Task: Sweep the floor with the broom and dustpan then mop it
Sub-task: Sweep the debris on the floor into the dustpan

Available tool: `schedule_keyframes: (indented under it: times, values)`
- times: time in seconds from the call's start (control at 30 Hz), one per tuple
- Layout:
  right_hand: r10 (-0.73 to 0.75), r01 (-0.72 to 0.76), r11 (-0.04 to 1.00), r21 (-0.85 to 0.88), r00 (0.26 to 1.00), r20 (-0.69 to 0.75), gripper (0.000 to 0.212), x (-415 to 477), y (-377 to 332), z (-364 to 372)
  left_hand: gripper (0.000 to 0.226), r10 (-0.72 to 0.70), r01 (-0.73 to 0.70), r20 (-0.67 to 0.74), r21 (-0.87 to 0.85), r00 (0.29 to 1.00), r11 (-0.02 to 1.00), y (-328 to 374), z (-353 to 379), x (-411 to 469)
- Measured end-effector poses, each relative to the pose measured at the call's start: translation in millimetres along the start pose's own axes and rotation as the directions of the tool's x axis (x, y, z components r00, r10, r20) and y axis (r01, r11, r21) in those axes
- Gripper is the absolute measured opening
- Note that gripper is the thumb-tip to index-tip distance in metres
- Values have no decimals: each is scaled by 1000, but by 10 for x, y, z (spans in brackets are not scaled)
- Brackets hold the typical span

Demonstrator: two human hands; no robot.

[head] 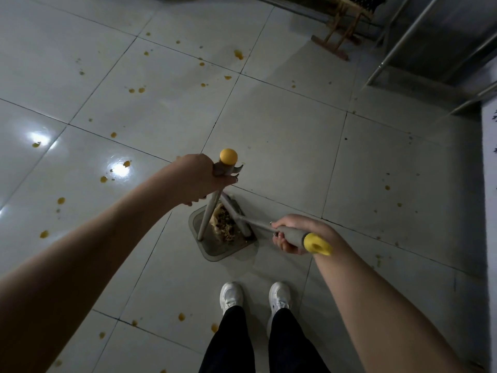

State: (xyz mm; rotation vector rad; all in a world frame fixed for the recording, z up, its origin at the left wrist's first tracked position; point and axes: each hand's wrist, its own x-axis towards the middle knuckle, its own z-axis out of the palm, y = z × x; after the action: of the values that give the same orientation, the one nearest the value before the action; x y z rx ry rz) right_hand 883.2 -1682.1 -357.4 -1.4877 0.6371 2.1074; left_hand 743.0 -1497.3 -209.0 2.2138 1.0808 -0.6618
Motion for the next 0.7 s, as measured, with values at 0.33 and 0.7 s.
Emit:
schedule_keyframes:
  times: [0.33,0.7]
  values:
    - [-46,30,996,-86,982,-184,44,-723,-201,-441,40,128,-14,292,-363,948,932,-18,29,7]
    - [-171,131,977,-169,954,-248,44,-371,-143,-274,47,78,31,315,-328,946,944,-41,-23,24]
